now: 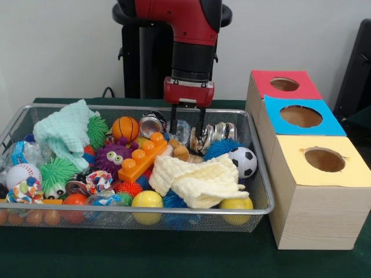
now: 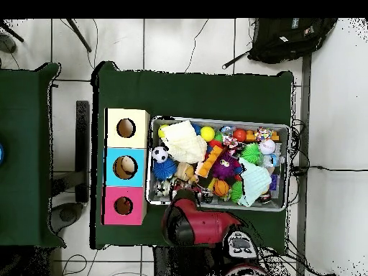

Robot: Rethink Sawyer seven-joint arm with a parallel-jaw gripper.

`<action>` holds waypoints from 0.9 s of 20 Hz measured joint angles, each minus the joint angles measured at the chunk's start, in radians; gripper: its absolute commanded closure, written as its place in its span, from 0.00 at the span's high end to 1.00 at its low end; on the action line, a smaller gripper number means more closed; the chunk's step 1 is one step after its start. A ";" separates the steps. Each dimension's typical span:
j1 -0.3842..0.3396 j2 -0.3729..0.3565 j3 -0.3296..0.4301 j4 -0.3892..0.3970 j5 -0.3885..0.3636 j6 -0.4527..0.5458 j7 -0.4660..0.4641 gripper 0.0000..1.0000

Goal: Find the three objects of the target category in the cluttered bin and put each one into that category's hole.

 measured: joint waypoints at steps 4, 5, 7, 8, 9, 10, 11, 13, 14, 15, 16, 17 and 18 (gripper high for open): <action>-0.016 0.000 0.000 0.000 0.000 0.000 0.000 1.00; -0.020 0.000 0.000 0.000 0.000 0.000 0.000 1.00; -0.029 0.001 0.000 0.000 0.000 0.000 0.000 1.00; -0.033 0.001 0.000 0.000 0.000 0.000 0.000 1.00; -0.036 0.003 0.000 0.000 0.000 0.000 0.000 1.00; -0.039 0.004 0.000 -0.001 0.000 0.000 0.000 1.00; -0.047 0.011 0.000 -0.002 0.000 0.000 0.000 1.00; -0.056 0.024 0.000 -0.005 0.000 0.000 0.000 1.00; -0.059 0.029 0.000 -0.007 0.000 0.000 0.000 1.00; -0.063 0.035 0.000 -0.009 0.000 0.000 0.000 1.00; -0.066 0.041 0.000 -0.010 0.000 0.000 0.000 1.00; -0.069 0.048 0.000 -0.012 0.000 0.000 0.000 1.00; -0.073 0.055 0.000 -0.014 0.000 -0.001 0.000 1.00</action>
